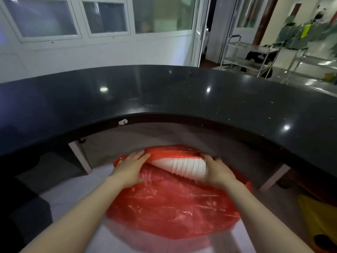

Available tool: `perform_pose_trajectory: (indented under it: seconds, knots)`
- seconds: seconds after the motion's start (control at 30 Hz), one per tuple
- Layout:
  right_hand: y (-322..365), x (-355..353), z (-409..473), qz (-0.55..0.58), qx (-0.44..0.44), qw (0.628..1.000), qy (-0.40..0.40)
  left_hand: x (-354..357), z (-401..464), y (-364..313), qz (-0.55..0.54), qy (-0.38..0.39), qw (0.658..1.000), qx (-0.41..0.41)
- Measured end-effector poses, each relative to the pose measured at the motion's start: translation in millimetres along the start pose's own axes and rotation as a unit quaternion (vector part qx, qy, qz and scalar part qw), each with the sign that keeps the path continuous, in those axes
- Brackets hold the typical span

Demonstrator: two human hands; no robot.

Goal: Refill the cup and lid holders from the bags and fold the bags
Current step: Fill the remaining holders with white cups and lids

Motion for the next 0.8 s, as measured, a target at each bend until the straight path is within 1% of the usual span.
perform_pose_trajectory:
  seconds: [0.1,0.17,0.27,0.37,0.47,0.6,0.7,0.8]
  knots:
    - [2,0,5,0.047,-0.029,0.998,0.027,13,5,8,-0.086,-0.021,0.996,-0.013]
    - [4,0,4,0.084,-0.041,0.995,0.036,16,5,11,-0.156,-0.036,0.987,-0.016]
    - [8,5,-4,0.13,-0.047,0.99,0.039,22,0,19,-0.244,-0.034,0.968,-0.038]
    - [11,10,-18,0.146,-0.044,0.988,0.03,25,-10,23,-0.296,-0.02,0.953,-0.053]
    - [12,16,-33,0.132,-0.055,0.989,0.043,31,-25,33,-0.344,0.008,0.937,-0.057]
    - [10,25,-49,0.156,-0.067,0.984,0.049,43,-54,44,-0.37,0.043,0.927,-0.049]
    - [8,25,-55,0.212,-0.068,0.975,0.02,43,-71,49,-0.404,0.044,0.912,-0.056]
    - [3,30,-61,0.272,-0.055,0.96,-0.033,37,-87,56,-0.452,0.014,0.887,-0.087]
Point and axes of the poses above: each hand's wrist, its own z-axis towards the middle knuckle, its own x-axis out of the palm, y = z × x, the point moved 7 cm from there along z, towards the middle knuckle, and after that the axes turned 11 degrees about -x, right-handed, at the moved point
